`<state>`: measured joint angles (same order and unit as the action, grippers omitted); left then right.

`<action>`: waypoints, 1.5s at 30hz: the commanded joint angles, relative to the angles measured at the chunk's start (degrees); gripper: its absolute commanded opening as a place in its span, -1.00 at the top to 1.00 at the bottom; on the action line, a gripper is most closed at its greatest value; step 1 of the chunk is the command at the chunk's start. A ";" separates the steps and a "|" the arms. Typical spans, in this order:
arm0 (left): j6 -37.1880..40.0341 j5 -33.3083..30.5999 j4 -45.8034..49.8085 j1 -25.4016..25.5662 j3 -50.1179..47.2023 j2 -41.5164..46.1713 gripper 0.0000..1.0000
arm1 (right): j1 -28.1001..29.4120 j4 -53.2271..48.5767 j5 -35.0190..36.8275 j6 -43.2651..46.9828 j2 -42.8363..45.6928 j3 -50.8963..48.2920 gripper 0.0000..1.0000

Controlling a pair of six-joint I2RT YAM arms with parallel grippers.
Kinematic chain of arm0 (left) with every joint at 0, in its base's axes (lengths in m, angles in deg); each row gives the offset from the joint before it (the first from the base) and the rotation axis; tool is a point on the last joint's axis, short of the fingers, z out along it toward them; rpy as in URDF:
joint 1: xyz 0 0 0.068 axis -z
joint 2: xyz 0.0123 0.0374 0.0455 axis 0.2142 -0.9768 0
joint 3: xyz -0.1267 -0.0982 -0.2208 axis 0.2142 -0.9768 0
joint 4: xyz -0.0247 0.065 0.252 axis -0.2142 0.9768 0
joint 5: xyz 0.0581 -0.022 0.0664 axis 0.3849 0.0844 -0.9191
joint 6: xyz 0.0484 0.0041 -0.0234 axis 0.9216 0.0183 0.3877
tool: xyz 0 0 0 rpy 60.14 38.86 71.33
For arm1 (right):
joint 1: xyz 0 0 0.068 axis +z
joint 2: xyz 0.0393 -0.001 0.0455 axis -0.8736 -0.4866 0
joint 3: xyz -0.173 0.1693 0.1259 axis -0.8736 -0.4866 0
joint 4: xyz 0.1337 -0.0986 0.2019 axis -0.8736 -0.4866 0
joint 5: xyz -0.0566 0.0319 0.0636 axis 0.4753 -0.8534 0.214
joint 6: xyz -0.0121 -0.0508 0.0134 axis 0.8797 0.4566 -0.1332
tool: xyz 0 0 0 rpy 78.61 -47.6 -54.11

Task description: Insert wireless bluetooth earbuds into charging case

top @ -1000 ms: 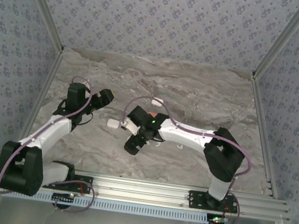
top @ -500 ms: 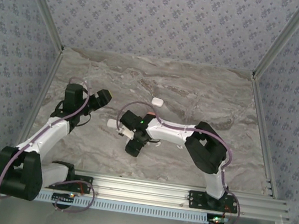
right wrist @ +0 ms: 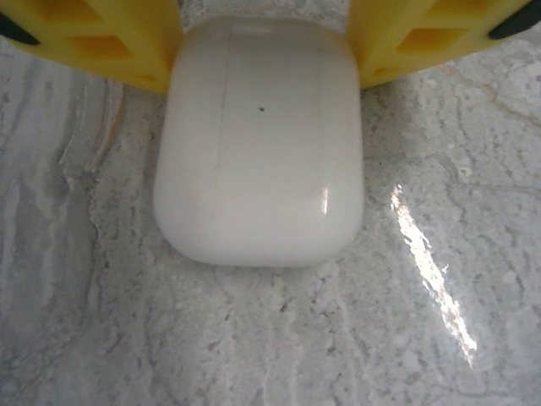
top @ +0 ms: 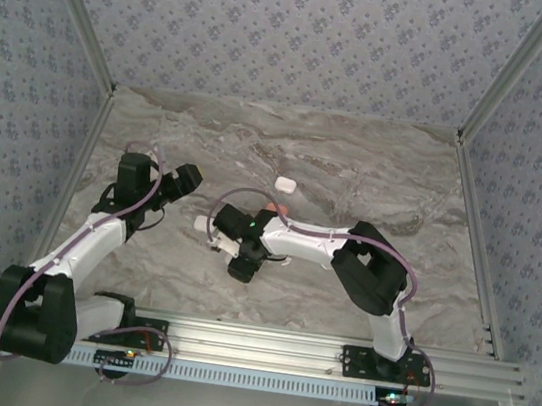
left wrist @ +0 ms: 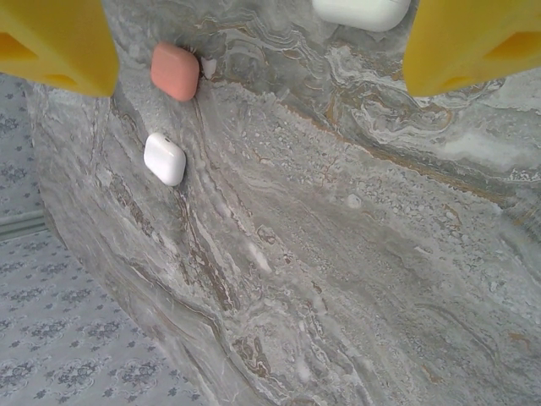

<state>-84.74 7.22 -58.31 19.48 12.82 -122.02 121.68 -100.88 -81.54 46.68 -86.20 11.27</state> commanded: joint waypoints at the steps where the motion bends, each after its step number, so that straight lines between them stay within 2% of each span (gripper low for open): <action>1: 1.19 1.40 0.41 -0.32 0.08 0.86 -0.73 | -1.01 2.84 3.00 -0.24 -0.39 -0.45 0.10; 9: 1.94 7.34 -1.47 -0.32 0.99 1.07 -0.73 | -2.60 9.66 2.99 0.75 9.53 -6.04 0.18; 17: 3.61 23.04 -1.15 0.82 4.57 1.38 -0.66 | -5.33 14.70 5.13 5.17 22.74 -11.81 0.16; 22: 11.66 30.07 6.07 2.92 8.16 2.38 -0.54 | -8.01 16.48 4.09 8.66 30.14 -13.49 0.14; 26: 11.50 35.94 2.70 5.56 8.25 2.23 -0.51 | -9.35 15.96 4.39 12.16 32.88 -12.53 0.13; 32: 13.39 37.71 2.43 12.65 10.81 -0.36 -0.55 | -9.92 15.14 4.99 15.93 33.95 -11.32 0.13; 38: 13.39 36.81 2.70 14.57 12.85 -3.04 -0.60 | -9.92 15.40 4.06 16.61 34.65 -9.12 0.13; 42: 13.31 36.85 2.15 15.38 13.44 -4.15 -0.51 | -9.93 15.61 2.86 16.44 35.40 -9.19 0.13; 45: 12.63 37.01 0.42 16.15 13.44 -4.66 -0.36 | -9.84 15.72 1.95 16.10 35.60 -9.15 0.12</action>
<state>-72.46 42.69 -55.58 34.87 24.23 -126.17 111.95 -85.38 -78.09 62.22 -52.02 0.10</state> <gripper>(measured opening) 0.697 0.440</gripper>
